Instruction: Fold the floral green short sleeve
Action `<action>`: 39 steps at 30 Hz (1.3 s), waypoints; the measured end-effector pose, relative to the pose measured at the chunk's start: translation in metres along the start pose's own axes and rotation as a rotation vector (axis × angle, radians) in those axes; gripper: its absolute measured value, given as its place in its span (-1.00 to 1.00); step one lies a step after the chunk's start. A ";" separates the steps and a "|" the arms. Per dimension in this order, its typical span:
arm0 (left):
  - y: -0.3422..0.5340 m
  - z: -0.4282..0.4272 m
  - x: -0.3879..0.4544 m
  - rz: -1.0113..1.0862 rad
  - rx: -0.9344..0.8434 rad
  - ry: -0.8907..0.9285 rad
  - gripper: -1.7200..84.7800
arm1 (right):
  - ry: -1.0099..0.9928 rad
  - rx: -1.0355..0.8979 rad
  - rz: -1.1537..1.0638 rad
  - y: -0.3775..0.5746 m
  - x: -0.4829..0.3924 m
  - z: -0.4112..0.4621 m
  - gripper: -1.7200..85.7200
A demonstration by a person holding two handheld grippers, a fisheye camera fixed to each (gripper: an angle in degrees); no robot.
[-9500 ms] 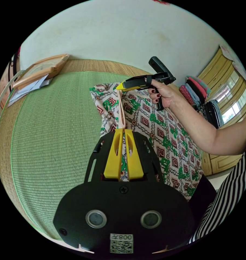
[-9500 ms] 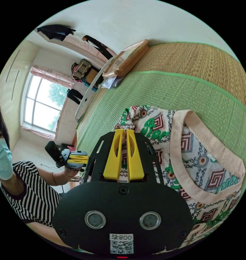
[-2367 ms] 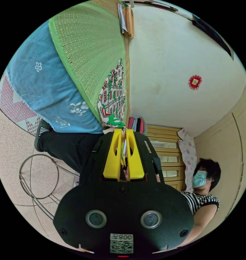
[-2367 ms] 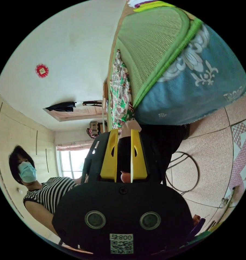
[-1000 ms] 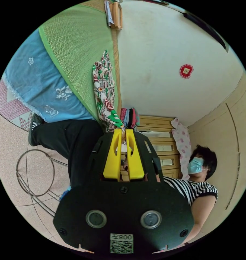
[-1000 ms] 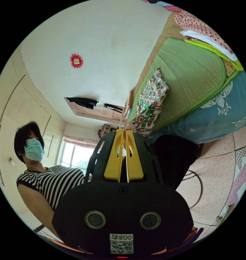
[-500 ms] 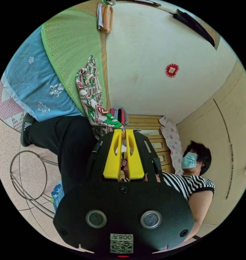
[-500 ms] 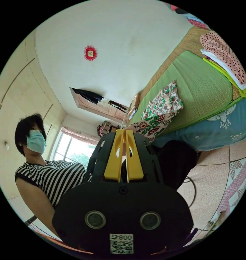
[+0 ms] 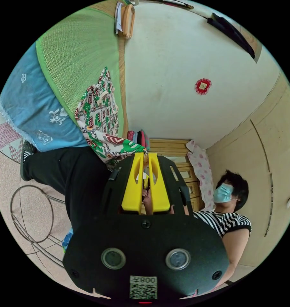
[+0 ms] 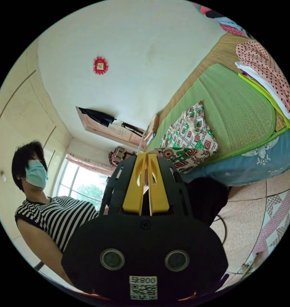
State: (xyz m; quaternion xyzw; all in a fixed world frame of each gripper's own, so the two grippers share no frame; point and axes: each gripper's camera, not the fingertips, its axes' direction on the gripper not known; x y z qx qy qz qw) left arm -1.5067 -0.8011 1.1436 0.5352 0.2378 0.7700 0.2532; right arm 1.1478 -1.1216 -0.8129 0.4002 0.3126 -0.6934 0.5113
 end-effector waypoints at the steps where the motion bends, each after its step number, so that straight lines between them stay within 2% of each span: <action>1: -0.007 0.003 0.001 -0.001 0.006 0.001 -0.90 | 0.008 -0.003 0.004 -0.009 -0.001 0.005 -0.95; 16: -0.154 0.062 0.022 0.050 0.043 -0.056 -0.90 | 0.061 -0.052 -0.001 -0.193 0.000 0.092 -0.95; 29: -0.296 0.128 0.012 0.029 0.065 -0.148 -0.90 | 0.127 -0.095 0.095 -0.345 0.040 0.165 -0.95; 39: -0.374 0.168 0.005 0.013 0.065 -0.230 -0.89 | 0.154 -0.105 0.162 -0.436 0.065 0.196 -0.95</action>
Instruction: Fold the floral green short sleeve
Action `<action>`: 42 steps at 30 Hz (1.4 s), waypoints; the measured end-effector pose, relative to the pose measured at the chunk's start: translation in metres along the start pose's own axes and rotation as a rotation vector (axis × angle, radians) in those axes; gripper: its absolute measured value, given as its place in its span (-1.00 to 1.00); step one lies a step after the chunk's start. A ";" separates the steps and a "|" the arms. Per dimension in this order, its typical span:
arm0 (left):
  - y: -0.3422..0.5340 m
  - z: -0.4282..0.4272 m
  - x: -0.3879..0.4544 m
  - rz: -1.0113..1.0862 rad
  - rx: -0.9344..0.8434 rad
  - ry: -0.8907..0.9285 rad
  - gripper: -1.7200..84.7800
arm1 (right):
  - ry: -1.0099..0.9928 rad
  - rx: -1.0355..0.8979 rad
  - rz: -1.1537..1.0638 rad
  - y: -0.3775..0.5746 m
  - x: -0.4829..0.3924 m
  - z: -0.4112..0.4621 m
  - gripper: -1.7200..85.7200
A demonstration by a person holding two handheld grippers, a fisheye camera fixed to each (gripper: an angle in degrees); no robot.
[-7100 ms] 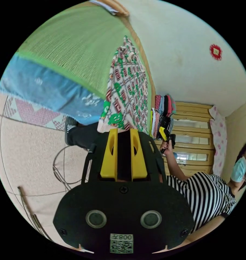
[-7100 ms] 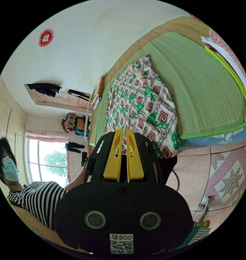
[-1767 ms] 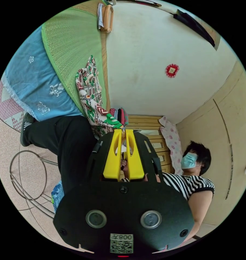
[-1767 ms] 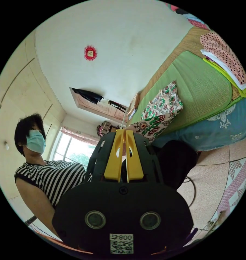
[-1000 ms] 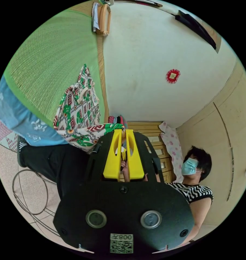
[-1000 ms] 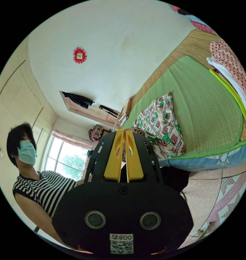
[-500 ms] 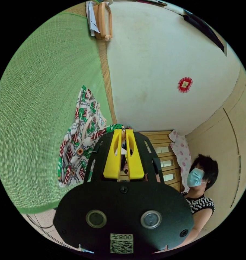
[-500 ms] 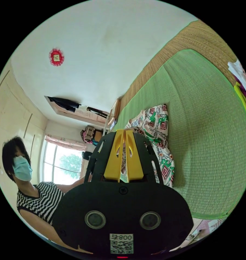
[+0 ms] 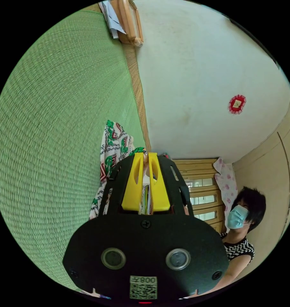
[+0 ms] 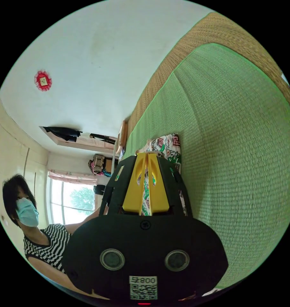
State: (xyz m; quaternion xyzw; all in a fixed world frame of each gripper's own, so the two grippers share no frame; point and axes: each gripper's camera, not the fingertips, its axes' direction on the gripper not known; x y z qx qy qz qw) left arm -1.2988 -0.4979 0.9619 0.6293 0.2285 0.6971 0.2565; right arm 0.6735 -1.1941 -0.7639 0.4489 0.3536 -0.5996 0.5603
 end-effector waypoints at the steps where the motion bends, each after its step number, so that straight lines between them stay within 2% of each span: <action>1: -0.007 0.005 -0.001 -0.009 0.002 -0.011 -0.89 | 0.001 -0.004 0.009 -0.010 0.000 0.002 -0.95; 11: -0.056 0.033 -0.006 -0.086 0.078 -0.035 -0.84 | 0.039 -0.061 0.083 -0.086 0.000 0.017 -0.95; 17: -0.067 0.036 0.008 -0.055 0.151 -0.029 -0.84 | 0.022 -0.062 0.102 -0.116 -0.002 0.010 -0.95; 21: -0.064 0.071 0.025 -0.011 -0.009 -0.039 -0.83 | 0.006 -0.067 0.102 -0.129 -0.004 0.005 -0.95; 23: -0.061 0.105 0.029 -0.025 -0.167 -0.080 -0.81 | -0.004 -0.063 0.104 -0.134 -0.005 0.003 -0.95; 26: -0.063 0.136 0.029 -0.026 -0.267 -0.165 -0.80 | -0.014 -0.058 0.100 -0.142 -0.009 -0.001 -0.95; 42: -0.116 0.175 0.047 -0.120 -0.238 -0.257 -0.79 | -0.019 -0.071 0.072 -0.179 -0.030 -0.017 -0.95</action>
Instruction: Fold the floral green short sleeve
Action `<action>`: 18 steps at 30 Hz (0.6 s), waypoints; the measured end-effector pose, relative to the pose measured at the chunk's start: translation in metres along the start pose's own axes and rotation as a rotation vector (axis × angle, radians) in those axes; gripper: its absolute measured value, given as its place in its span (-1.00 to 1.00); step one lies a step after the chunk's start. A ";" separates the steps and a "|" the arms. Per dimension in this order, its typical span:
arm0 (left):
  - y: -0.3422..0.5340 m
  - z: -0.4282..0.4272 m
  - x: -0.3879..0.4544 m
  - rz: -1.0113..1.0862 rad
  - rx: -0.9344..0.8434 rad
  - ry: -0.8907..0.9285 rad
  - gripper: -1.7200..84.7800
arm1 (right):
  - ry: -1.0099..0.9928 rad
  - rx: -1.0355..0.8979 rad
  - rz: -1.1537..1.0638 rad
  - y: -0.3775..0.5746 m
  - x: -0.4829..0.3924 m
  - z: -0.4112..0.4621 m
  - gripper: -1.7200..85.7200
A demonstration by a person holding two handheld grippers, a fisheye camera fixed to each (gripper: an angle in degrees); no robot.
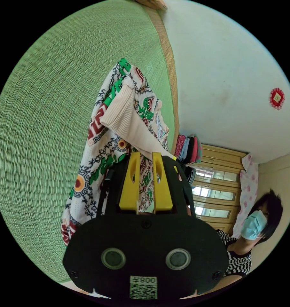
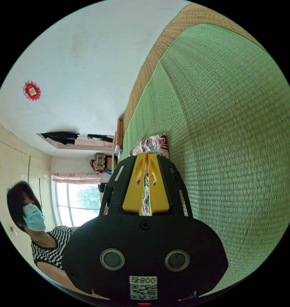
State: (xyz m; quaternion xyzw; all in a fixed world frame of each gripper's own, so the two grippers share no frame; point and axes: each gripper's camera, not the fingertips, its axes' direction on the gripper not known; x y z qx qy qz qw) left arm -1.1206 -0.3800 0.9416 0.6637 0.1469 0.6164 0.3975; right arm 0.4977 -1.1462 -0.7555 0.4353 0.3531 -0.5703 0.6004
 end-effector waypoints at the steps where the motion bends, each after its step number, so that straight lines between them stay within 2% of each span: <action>1: -0.004 0.001 0.002 -0.016 -0.005 0.000 -0.79 | -0.001 -0.002 -0.001 -0.002 -0.001 -0.001 -0.95; 13: -0.026 0.010 0.022 -0.099 -0.076 0.016 -0.76 | -0.019 0.002 -0.004 -0.012 -0.012 -0.007 -0.95; 18: -0.033 0.007 0.027 -0.127 -0.044 -0.012 -0.80 | -0.024 0.002 -0.004 -0.013 -0.014 -0.007 -0.95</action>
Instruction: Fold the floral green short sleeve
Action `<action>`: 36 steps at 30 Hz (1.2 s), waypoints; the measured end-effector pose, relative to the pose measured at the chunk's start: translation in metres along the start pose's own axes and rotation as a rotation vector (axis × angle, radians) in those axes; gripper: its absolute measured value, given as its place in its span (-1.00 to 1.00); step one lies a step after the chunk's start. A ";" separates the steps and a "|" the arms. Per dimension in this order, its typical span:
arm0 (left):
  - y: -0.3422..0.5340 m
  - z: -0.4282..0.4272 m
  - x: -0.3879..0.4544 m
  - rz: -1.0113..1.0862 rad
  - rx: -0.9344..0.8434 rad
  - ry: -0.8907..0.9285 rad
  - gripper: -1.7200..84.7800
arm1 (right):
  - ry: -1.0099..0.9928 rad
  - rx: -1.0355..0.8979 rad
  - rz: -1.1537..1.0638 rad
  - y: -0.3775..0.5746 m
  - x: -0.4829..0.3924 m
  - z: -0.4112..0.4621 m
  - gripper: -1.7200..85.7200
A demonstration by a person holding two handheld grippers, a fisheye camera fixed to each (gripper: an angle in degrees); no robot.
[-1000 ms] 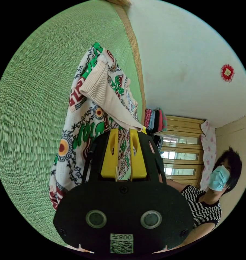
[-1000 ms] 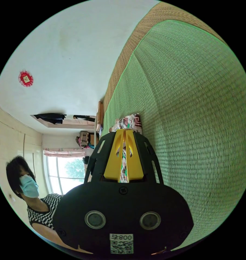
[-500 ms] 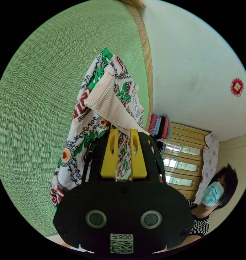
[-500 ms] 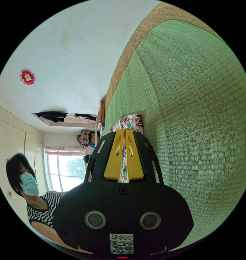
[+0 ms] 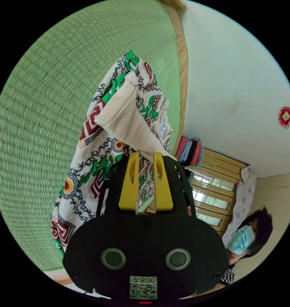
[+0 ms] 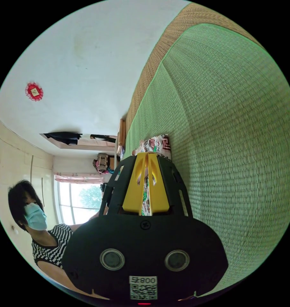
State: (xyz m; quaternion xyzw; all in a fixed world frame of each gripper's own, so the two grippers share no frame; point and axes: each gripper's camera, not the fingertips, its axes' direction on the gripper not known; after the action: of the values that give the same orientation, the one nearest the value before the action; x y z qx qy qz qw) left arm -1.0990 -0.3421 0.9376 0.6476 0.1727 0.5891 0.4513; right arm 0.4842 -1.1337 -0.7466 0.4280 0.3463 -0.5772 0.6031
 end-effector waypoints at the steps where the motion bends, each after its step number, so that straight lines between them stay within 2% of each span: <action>1: -0.001 -0.001 0.002 -0.006 0.008 -0.008 -0.82 | -0.002 0.000 -0.001 0.000 -0.001 0.000 -0.95; 8: -0.003 -0.006 0.020 0.040 0.057 0.021 -0.93 | 0.008 -0.013 -0.011 0.001 -0.004 0.004 -0.95; 27: -0.049 -0.020 0.069 0.115 0.161 -0.035 -0.95 | 0.095 -0.066 -0.075 0.014 -0.031 0.029 -0.95; 32: -0.033 -0.023 0.082 0.192 0.163 -0.056 -0.96 | 0.229 -0.146 -0.236 0.026 -0.077 0.068 -0.96; 36: -0.013 -0.023 0.092 0.274 0.127 -0.160 -0.95 | 0.478 -0.218 -0.417 0.033 -0.121 0.125 -0.96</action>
State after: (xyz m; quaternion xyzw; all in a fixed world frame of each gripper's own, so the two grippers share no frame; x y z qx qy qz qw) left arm -1.0936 -0.2570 0.9813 0.7373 0.0834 0.5794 0.3373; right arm 0.4962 -1.2008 -0.5836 0.4041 0.6180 -0.5308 0.4160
